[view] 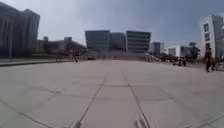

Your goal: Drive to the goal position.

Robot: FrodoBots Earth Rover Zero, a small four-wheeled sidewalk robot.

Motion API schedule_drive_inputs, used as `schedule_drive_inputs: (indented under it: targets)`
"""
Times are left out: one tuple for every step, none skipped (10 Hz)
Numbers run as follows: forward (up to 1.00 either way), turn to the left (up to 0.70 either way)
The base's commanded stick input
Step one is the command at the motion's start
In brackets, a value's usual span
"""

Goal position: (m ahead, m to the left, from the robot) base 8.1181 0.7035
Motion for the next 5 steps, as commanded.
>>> schedule_drive_inputs:
  targets:
    - [0.70,0.01]
    - [0.70,0.01]
    - [0.70,0.01]
    - [0.70,0.01]
    - [0.70,0.01]
